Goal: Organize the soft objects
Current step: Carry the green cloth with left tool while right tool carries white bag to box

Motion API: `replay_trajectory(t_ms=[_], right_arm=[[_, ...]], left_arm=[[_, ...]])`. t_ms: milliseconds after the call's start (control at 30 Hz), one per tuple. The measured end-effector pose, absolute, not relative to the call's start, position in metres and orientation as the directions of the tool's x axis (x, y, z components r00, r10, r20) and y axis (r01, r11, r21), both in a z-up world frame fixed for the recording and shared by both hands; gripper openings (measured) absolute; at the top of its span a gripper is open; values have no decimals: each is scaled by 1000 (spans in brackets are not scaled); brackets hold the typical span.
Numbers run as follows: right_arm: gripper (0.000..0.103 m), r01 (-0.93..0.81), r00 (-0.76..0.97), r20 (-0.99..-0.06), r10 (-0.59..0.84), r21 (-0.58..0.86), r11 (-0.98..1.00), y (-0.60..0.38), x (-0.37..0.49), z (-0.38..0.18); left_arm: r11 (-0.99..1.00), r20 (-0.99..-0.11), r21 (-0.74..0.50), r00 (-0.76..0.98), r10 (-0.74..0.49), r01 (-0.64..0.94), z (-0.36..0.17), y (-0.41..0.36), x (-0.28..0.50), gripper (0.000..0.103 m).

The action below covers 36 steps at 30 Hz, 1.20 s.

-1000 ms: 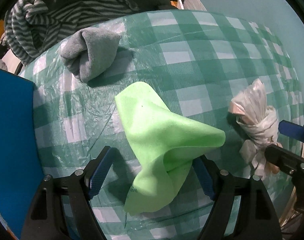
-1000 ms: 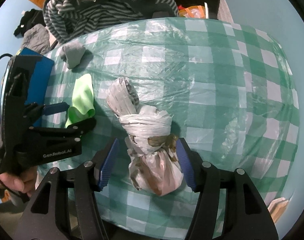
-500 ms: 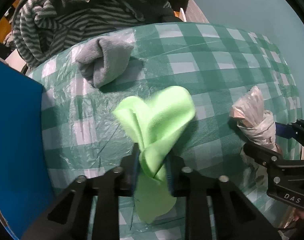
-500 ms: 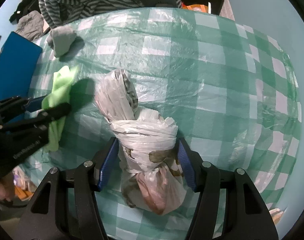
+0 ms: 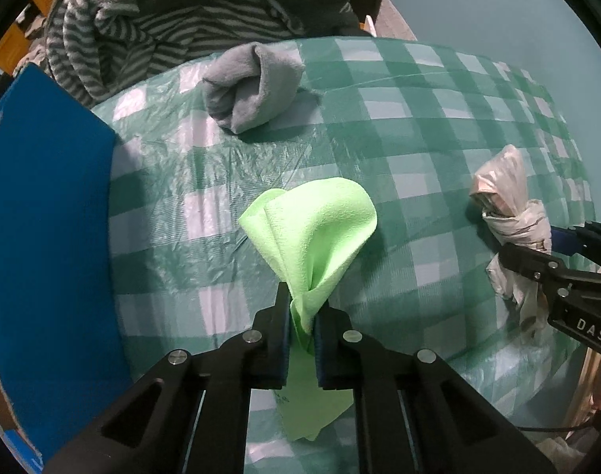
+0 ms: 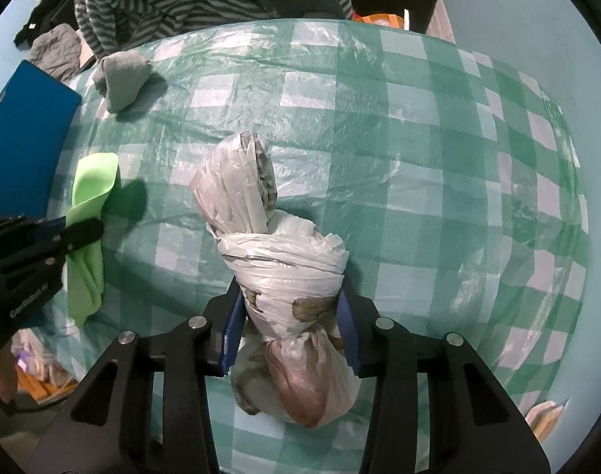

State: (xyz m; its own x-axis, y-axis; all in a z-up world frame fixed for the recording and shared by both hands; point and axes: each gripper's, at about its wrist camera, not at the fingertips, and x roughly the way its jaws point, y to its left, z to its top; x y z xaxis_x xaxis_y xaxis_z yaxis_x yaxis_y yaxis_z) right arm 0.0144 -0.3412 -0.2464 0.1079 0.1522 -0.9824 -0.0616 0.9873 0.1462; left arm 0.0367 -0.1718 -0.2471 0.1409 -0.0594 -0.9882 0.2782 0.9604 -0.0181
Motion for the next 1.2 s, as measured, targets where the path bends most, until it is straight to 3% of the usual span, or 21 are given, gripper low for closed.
replay_trajectory(t_ms=[600, 1200], right_arm=[[40, -78, 230, -950, 209, 196, 977, -325, 0, -166], [40, -123, 279, -931, 236, 209, 970, -292, -7, -109]], left_arm=[[957, -943, -36, 306, -128, 289, -162, -126, 7, 9], [982, -906, -86, 396, -148, 170, -103, -70, -13, 9]])
